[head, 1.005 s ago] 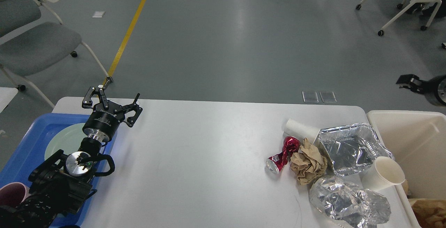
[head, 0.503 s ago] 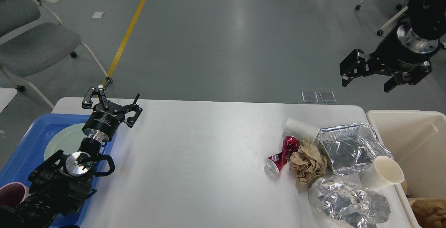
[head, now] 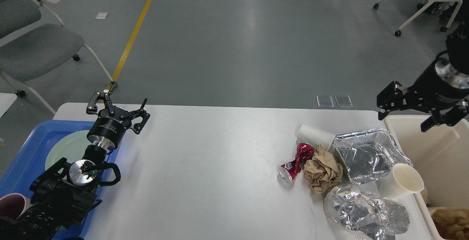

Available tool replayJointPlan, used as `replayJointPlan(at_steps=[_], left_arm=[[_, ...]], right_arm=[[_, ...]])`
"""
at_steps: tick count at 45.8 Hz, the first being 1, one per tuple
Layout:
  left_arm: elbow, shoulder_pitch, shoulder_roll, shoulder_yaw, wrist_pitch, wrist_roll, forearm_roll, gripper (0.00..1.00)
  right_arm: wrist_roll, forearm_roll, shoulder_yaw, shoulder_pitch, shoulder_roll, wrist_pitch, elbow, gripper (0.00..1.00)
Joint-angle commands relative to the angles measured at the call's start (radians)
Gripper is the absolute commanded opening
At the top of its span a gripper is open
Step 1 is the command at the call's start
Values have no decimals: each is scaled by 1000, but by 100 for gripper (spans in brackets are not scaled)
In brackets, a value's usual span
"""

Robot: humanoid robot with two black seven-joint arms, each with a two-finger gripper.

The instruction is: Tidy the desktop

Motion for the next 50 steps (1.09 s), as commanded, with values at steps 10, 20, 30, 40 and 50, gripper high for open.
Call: replayJointPlan(at_steps=[10, 20, 30, 40, 50], left_arm=[[0, 0, 0, 0, 1, 0, 0, 96], [0, 0, -1, 0, -1, 0, 0, 96], [0, 0, 0, 0, 1, 0, 0, 96], [0, -2, 0, -2, 1, 0, 0, 96], [0, 0, 0, 0, 1, 0, 0, 96]], right_arm=[[0, 5, 17, -353, -187, -263, -61, 100], [0, 5, 89, -470, -209, -316, -66, 100], [0, 7, 152, -552, -207, -404, -67, 100], [0, 8, 153, -620, -200, -517, -67, 98], [2, 8, 175, -648, -197, -675, -61, 78]])
